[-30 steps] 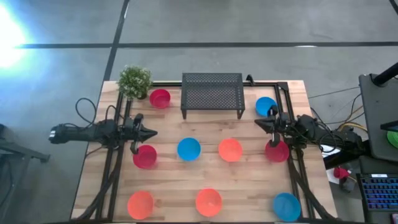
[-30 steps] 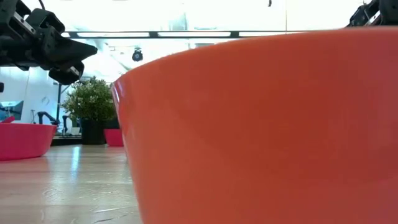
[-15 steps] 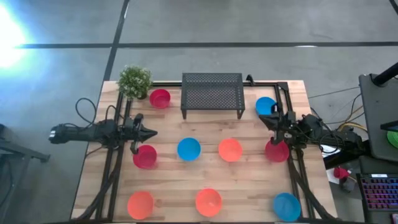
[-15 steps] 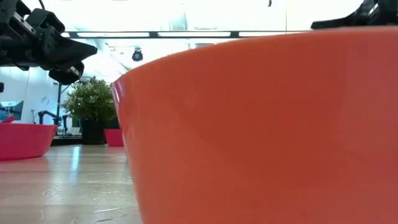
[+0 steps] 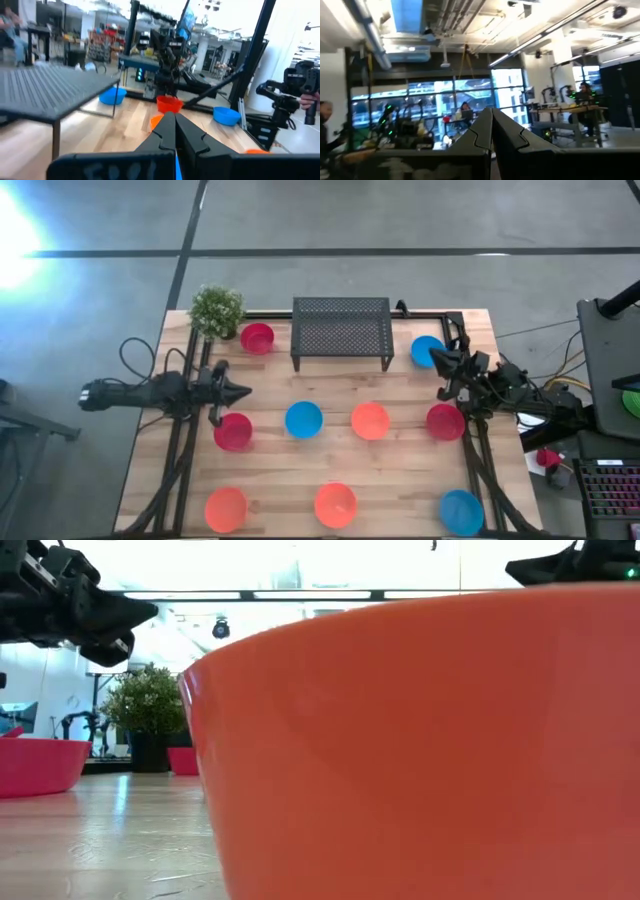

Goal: Pick & Place Mini bowls
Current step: Put the top blue bowl on the shelf

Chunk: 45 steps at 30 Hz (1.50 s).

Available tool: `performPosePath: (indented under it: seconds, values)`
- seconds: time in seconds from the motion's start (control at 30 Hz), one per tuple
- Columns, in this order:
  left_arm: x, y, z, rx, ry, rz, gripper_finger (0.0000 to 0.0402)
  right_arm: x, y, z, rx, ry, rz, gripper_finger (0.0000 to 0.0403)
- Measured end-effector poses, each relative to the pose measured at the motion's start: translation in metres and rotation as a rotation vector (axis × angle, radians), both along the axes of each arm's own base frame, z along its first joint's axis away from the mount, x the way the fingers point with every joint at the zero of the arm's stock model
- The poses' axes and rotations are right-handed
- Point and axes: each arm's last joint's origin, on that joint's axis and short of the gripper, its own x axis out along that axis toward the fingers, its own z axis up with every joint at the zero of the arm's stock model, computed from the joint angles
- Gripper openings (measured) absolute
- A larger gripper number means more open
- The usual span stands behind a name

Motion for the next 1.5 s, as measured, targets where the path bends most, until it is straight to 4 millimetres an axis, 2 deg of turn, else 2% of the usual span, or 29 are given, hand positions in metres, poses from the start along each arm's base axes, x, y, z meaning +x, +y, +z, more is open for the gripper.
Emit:
performPosePath:
  seconds: [0.13, 0.43, 0.7, 0.87, 1.07, 1.17, 1.33, 1.5]
  values:
    - [-0.002, 0.001, 0.008, 0.014, -0.024, 0.027, 0.0000, -0.003, -0.001, 0.018, 0.026, 0.045, -0.043, 0.0008]
    - [-0.007, 0.002, 0.030, 0.008, -0.077, 0.062, 0.0000, -0.003, -0.002, 0.069, 0.182, 0.357, -0.069, 0.0008]
    - [-0.004, 0.003, 0.047, 0.013, -0.023, 0.087, 0.0000, 0.012, -0.005, 0.111, 0.319, 0.552, -0.093, 0.0008]
    - [0.002, 0.004, 0.062, 0.020, 0.042, 0.143, 0.0000, 0.022, -0.006, 0.128, 0.432, 0.690, -0.117, 0.0008]
    - [0.010, 0.004, 0.083, 0.033, 0.144, 0.154, 0.0000, 0.025, -0.007, 0.140, 0.599, 0.830, -0.167, 0.0008]
    - [0.015, 0.004, 0.094, 0.039, 0.186, 0.166, 0.0000, 0.025, -0.008, 0.141, 0.727, 0.875, -0.247, 0.0008]
    - [0.024, 0.004, 0.111, 0.052, 0.240, 0.186, 0.0000, 0.028, -0.013, 0.137, 0.855, 0.961, -0.366, 0.0008]
    - [0.032, 0.003, 0.123, 0.064, 0.289, 0.185, 0.0000, 0.042, -0.022, 0.126, 0.927, 1.028, -0.401, 0.0008]
